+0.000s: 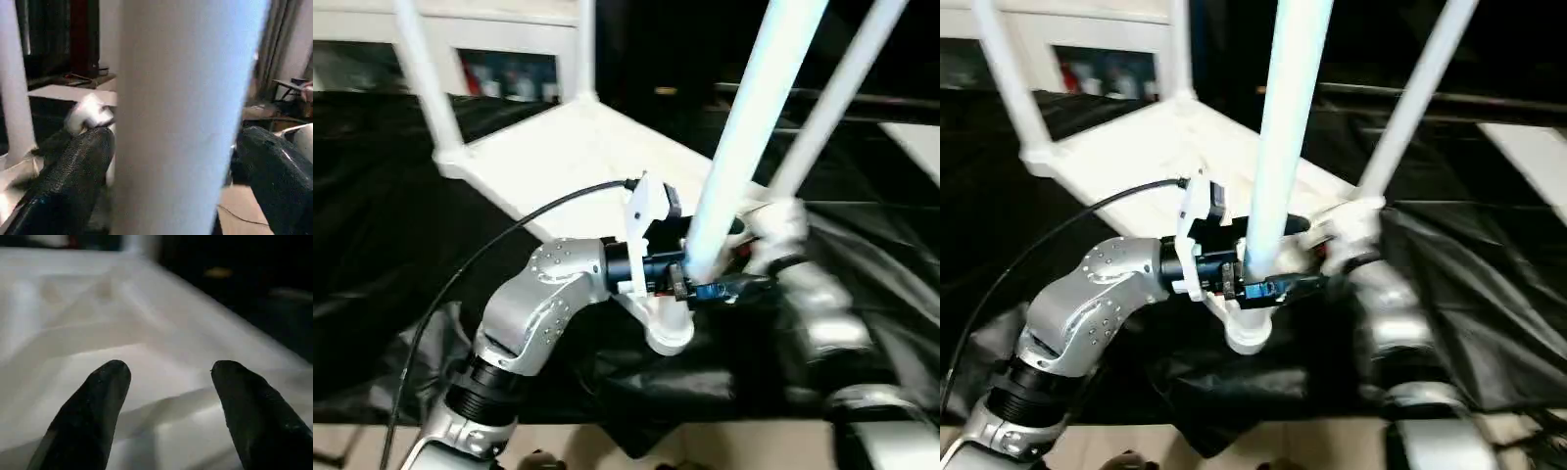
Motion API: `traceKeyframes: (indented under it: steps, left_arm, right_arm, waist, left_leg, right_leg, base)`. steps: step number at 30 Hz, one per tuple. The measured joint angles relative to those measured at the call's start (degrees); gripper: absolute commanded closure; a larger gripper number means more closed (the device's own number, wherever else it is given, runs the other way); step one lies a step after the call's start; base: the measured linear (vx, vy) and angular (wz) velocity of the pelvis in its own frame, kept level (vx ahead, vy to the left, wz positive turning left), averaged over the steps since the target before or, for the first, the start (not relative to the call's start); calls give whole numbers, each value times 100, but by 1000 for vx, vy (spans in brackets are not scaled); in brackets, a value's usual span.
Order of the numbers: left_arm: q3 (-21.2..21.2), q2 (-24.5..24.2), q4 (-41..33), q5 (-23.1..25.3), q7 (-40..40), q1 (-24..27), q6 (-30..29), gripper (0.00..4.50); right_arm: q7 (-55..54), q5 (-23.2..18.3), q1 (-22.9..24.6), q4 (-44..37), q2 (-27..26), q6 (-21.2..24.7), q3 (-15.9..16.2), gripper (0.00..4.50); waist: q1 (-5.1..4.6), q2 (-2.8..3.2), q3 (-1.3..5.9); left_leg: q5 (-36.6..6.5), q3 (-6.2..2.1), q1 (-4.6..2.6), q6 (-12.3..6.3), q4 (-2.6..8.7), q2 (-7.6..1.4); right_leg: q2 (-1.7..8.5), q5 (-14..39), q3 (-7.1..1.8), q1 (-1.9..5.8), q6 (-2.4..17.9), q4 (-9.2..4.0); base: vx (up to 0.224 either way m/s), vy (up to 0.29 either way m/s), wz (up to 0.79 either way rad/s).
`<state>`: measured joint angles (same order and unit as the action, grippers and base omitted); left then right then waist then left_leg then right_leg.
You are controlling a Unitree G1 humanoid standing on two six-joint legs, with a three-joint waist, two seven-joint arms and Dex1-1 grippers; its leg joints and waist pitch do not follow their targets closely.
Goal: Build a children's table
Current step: Rotate table base
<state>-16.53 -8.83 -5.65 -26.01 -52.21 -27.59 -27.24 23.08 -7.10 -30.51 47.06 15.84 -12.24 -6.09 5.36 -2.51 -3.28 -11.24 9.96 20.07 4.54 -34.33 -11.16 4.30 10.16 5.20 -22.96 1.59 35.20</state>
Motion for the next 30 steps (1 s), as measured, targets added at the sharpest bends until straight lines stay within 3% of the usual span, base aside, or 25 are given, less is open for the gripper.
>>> traceKeyframes:
  steps: [4, 8, 12, 16, 21, 30]
  left_arm:
    - [1, 4, 59, 27, -59, -6, 77, 2]
    - [-11, -1, 224, 103, -134, -39, 287, 2]
    - [-8, -27, 216, 100, -141, -32, 321, 2]
    - [-7, -3, 202, 95, -138, -26, 323, 2]
    - [16, 45, 194, 97, -104, 2, 327, 2]
    - [-17, 282, 277, 182, 7, 5, 378, 2]
  right_arm:
    - [-424, 72, 315, -8, 165, -40, -233, 137]
    - [-810, 370, 344, 631, 257, 177, -9, 137]
    - [-879, 553, 54, 1033, 135, 391, 154, 137]
    - [-657, 570, -236, 1199, -67, 436, 221, 137]
    - [-463, 578, -579, 1620, -314, 402, 296, 137]
    - [-377, 807, -786, 1823, -518, 325, 456, 137]
  waist:
    - [-40, 0, 0]
    - [-100, -4, -2]
    - [-143, -15, -5]
    - [-151, -80, -7]
    - [-247, -204, -30]
    - [-325, -237, -24]
  left_leg:
    - [-7, 4, 13, -10, 2, 0]
    - [-5, 6, 23, -11, -3, -1]
    - [-1, 6, 27, -16, -13, -1]
    - [2, 5, 32, -18, -13, -3]
    - [2, 8, 44, -18, -13, -12]
    - [0, 12, 47, -18, -12, -16]
  right_leg:
    - [0, 7, 2, -1, 1, -6]
    - [0, 7, 1, -3, 1, -1]
    - [3, 17, 1, -7, -18, 5]
    - [4, 17, 3, -7, -18, 6]
    - [0, -2, 4, -23, 14, 9]
    - [-3, -3, 5, -28, 16, 8]
  base:
    - [0, 0, 0]
    - [0, 0, 0]
    - [0, 0, 0]
    - [0, 0, 0]
    - [0, 0, 0]
    - [0, 0, 0]
